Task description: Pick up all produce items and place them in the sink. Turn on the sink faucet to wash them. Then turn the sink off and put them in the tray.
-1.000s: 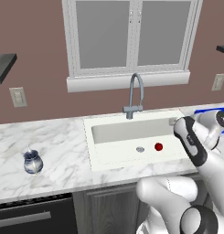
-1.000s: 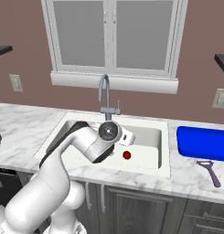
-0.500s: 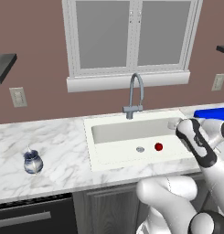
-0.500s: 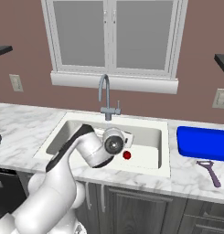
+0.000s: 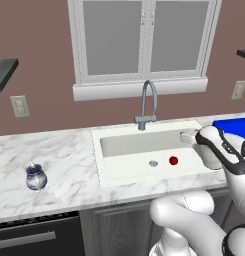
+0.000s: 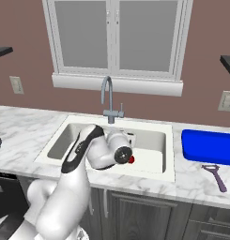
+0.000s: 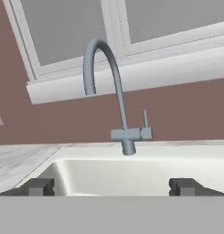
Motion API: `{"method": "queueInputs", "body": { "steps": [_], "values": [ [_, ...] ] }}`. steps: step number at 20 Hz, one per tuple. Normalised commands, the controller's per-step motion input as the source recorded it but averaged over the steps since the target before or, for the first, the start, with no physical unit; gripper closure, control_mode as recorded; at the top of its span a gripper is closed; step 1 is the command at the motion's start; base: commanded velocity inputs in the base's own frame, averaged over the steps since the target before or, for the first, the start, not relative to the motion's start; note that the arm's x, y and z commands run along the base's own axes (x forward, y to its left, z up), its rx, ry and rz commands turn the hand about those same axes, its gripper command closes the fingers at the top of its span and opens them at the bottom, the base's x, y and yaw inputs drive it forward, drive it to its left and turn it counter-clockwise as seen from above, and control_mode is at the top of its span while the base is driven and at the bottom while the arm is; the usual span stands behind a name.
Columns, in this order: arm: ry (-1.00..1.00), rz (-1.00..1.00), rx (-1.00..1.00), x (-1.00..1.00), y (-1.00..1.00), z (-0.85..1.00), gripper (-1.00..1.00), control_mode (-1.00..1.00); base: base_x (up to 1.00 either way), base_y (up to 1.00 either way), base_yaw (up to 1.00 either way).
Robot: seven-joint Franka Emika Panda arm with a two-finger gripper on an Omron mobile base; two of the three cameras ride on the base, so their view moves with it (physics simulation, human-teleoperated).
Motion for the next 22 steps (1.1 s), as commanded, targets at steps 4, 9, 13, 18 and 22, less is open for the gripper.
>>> {"method": "queueInputs", "body": {
  "steps": [4,9,13,18,22],
  "values": [
    [-0.14,0.12,-0.02,0.20,0.12,0.04,-1.00,-1.00,0.00,0.00,0.00],
    [-0.10,0.10,-0.02,0.23,0.06,0.16,-1.00,-1.00,0.00,0.00,0.00],
    [-0.06,0.08,-0.02,0.25,0.02,0.22,-1.00,-1.00,0.00,0.00,0.00],
    [-0.01,0.02,-0.02,0.27,0.00,0.16,-1.00,-1.00,0.00,0.00,0.00],
    [0.01,0.00,0.00,0.24,0.00,0.00,-1.00,-1.00,0.00,0.00,0.00]
  ]
}}
